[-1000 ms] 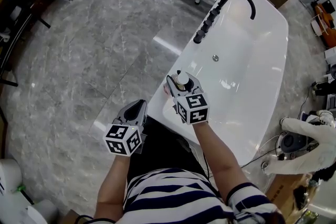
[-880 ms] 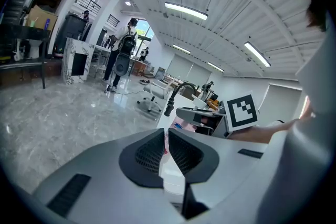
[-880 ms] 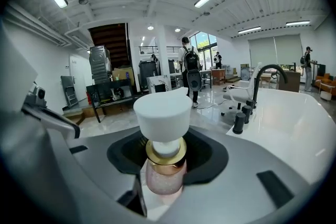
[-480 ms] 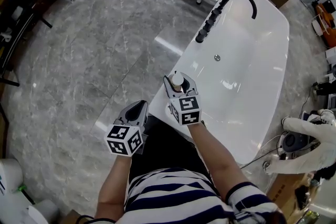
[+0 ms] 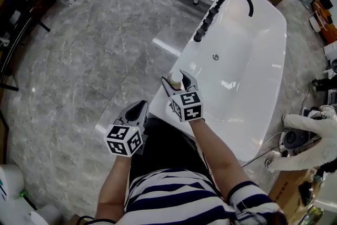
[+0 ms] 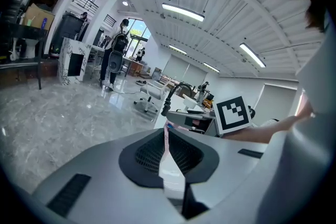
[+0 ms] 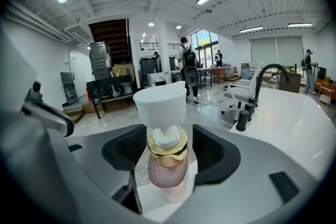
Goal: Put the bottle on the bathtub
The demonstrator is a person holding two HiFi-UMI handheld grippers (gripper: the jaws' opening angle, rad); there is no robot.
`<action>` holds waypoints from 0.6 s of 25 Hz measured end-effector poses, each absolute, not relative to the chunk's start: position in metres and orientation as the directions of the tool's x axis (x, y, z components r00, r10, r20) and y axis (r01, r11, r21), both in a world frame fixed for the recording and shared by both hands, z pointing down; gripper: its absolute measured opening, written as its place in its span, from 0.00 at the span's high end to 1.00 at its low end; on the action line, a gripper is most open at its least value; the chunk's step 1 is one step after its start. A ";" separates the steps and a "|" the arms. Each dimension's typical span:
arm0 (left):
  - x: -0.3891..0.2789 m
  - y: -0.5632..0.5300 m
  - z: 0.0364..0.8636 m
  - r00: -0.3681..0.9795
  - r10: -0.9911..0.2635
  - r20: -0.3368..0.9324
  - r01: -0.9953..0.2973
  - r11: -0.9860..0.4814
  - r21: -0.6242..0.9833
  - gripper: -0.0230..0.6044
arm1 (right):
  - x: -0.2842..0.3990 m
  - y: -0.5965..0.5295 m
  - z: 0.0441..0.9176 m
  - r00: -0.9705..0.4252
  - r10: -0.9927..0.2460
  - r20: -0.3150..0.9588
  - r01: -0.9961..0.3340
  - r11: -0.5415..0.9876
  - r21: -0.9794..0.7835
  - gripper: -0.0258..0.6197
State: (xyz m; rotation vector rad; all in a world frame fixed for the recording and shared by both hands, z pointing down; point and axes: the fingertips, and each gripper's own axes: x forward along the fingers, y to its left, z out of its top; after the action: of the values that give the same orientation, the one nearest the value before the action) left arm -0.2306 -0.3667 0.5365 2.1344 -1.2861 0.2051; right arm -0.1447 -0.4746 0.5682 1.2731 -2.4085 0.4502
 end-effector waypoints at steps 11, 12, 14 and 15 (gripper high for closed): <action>-0.219 -0.363 0.528 0.528 -0.743 0.412 -0.829 -0.344 0.442 0.90 | -0.120 -0.444 0.560 -0.495 -0.720 0.487 -0.854 0.505 -0.121 0.53; -0.218 -0.362 0.527 0.528 -0.744 0.410 -0.829 -0.344 0.442 0.91 | -0.118 -0.440 0.560 -0.494 -0.719 0.488 -0.856 0.501 -0.129 0.53; -0.218 -0.360 0.524 0.526 -0.746 0.408 -0.829 -0.343 0.442 0.90 | -0.114 -0.431 0.559 -0.493 -0.717 0.493 -0.859 0.493 -0.141 0.53; -0.218 -0.359 0.523 0.525 -0.747 0.407 -0.829 -0.342 0.442 0.90 | -0.113 -0.427 0.558 -0.494 -0.715 0.494 -0.859 0.491 -0.149 0.53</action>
State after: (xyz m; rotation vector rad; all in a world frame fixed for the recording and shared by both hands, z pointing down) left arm -0.2177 -0.3588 0.5230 2.1564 -1.2752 0.1743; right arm -0.1130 -0.4268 0.5584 1.3142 -2.3724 0.5398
